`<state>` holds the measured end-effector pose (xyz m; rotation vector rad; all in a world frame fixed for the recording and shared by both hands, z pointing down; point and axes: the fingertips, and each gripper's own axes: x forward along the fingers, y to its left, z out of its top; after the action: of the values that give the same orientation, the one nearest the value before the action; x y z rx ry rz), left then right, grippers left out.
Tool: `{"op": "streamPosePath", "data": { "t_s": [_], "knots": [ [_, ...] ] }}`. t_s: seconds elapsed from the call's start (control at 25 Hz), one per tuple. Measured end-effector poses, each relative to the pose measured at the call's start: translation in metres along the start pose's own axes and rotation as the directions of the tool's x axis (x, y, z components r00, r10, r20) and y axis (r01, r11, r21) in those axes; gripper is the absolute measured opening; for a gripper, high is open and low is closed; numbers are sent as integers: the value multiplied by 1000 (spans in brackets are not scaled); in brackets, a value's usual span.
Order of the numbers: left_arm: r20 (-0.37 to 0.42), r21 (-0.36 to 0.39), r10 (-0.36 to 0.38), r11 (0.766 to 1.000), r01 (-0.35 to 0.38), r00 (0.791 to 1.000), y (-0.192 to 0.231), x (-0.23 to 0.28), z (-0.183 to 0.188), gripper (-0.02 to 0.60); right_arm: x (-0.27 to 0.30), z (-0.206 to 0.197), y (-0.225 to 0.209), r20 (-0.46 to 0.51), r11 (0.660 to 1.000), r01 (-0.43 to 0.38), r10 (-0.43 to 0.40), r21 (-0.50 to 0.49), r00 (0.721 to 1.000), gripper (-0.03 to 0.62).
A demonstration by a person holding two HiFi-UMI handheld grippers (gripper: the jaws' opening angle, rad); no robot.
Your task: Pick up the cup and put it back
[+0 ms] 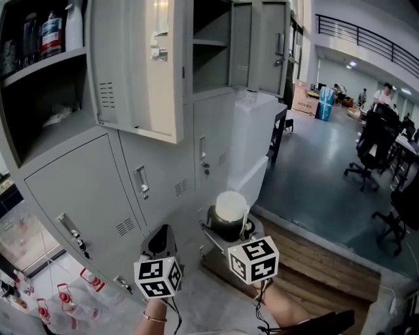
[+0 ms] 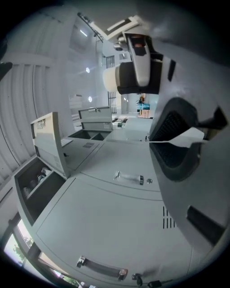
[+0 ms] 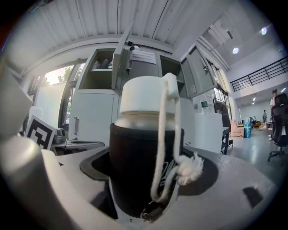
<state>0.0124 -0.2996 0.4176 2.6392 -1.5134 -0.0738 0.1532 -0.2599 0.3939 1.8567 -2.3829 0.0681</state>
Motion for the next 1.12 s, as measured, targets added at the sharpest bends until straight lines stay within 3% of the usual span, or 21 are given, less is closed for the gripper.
{"op": "streamPosePath", "data": {
  "t_s": [0.36, 0.72, 1.12],
  "knots": [
    [-16, 18, -17, 1000, 18, 1000, -66, 44, -10, 14, -17, 1, -89, 13, 999, 18, -18, 29, 1000, 413],
    [-20, 39, -42, 998, 43, 999, -81, 95, -12, 14, 10, 2, -141, 44, 997, 34, -38, 75, 998, 413],
    [-7, -1, -30, 1000, 30, 1000, -96, 181, -10, 14, 61, 23, -199, 45, 1000, -22, 21, 17, 999, 413]
  ]
}}
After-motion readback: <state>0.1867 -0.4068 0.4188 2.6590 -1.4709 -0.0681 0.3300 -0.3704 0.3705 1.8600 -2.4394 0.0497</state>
